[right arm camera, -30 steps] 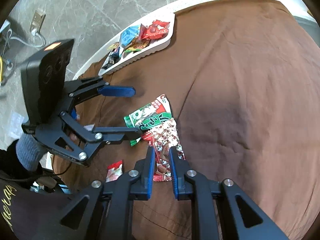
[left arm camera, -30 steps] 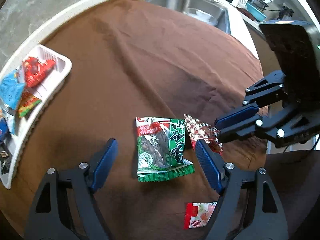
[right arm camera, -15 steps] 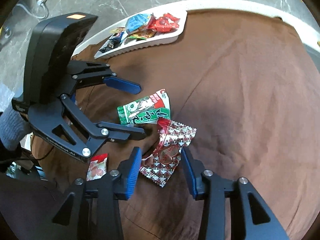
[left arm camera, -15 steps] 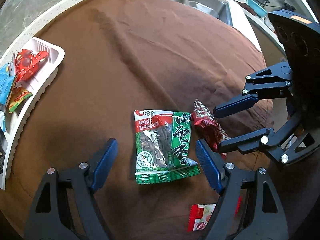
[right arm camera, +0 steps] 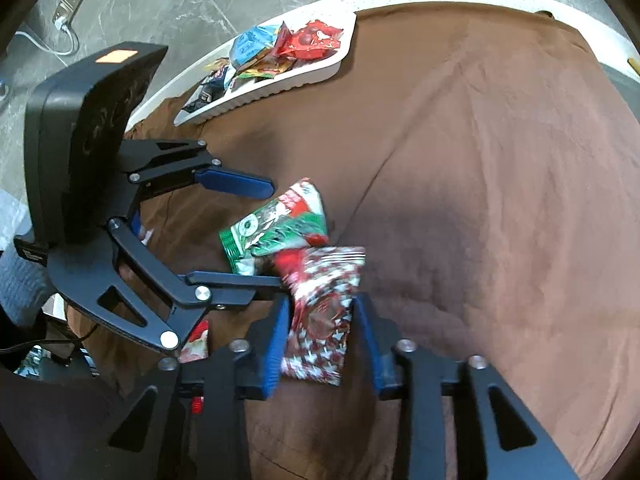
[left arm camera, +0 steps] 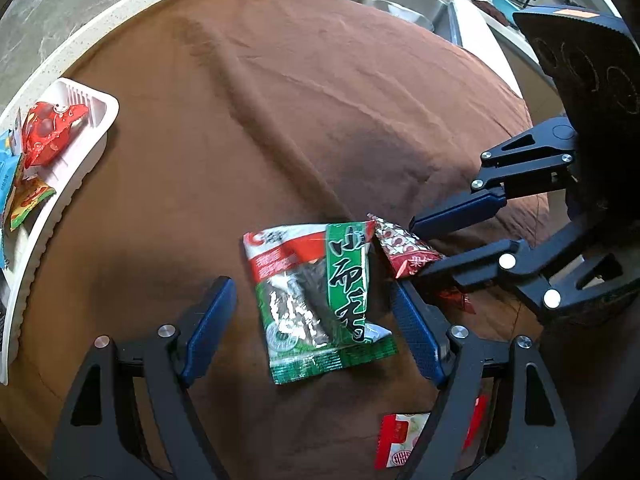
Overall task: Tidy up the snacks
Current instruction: 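Grasp green seed bag with left tool while right tool grasps red-white candy bag, then carry green seed bag into tray with left tool while right tool places candy bag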
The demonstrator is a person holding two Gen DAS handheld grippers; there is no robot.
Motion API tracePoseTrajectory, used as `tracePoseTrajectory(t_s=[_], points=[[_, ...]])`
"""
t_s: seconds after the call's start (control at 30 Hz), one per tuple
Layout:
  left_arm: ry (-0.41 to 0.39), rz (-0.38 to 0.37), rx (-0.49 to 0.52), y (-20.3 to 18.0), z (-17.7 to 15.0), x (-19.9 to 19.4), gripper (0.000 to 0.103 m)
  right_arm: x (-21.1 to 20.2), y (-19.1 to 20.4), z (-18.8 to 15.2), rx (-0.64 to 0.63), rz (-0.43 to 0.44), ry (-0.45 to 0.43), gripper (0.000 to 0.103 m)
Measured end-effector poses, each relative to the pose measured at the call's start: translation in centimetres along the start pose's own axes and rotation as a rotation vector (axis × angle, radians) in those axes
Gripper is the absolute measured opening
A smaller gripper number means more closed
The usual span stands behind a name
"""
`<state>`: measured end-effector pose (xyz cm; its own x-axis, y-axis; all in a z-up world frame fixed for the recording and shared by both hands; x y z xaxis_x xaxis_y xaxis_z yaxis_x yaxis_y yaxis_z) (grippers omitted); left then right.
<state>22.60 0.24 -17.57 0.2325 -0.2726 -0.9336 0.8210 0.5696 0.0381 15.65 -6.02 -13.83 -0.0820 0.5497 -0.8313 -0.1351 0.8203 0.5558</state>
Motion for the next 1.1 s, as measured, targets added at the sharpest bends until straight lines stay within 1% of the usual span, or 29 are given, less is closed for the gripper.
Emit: tracePoseTrajectory(t_s=[0.03, 0.07, 0.1, 0.17, 0.2, 0.3, 0.37, 0.6, 0.8, 1.0, 1.1], points=[[-0.004, -0.007, -0.001, 0.0, 0.0, 0.0, 0.076, 0.0, 0.0, 0.1, 0.001, 0.001, 0.0, 0.028], [-0.009, -0.014, -0.004, 0.0, 0.0, -0.1, 0.068, 0.0, 0.0, 0.1, 0.001, 0.005, -0.003, 0.027], [-0.012, -0.02, -0.009, 0.2, 0.0, -0.2, 0.058, 0.0, 0.0, 0.1, 0.003, 0.013, -0.005, 0.023], [-0.014, -0.035, -0.032, 0.6, 0.0, -0.3, 0.043, 0.0, 0.0, 0.3, 0.011, 0.024, -0.009, 0.022], [-0.013, -0.043, -0.041, 0.7, 0.0, -0.4, 0.04, -0.1, -0.1, 0.3, 0.017, 0.032, -0.014, 0.022], [-0.02, -0.058, -0.077, 1.3, -0.1, -0.5, 0.033, -0.4, -0.6, 0.4, 0.061, 0.069, -0.03, 0.022], [-0.03, -0.073, -0.101, 1.5, -0.3, -0.9, 0.031, -0.8, -0.8, 0.5, 0.084, 0.093, -0.047, 0.022], [-0.057, -0.105, -0.165, 2.7, -0.8, -2.1, 0.031, -2.3, -1.6, 1.2, 0.157, 0.159, -0.101, 0.022], [-0.085, -0.131, -0.239, 4.5, -1.4, -3.7, 0.031, -2.8, -1.5, 2.6, 0.188, 0.212, -0.13, 0.022], [-0.124, -0.122, -0.347, 7.9, -2.4, -5.7, 0.031, -2.5, -0.9, 5.1, 0.174, 0.238, -0.143, 0.022], [-0.151, -0.094, -0.409, 10.3, -2.8, -7.0, 0.031, -2.2, -0.5, 6.8, 0.159, 0.247, -0.152, 0.022]])
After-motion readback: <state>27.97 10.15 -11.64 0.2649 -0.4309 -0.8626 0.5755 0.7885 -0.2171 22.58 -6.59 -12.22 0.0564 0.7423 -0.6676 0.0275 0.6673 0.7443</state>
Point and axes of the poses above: each gripper's, at about its wrist camera, not at the fingertips, and x roughly the way its jaws point, y to its left, z to its top, the point moved 3 cm from there along x, roughly the way its jaws point, and after that the axes turned 9 degrees about z, right-handed, at the moved point
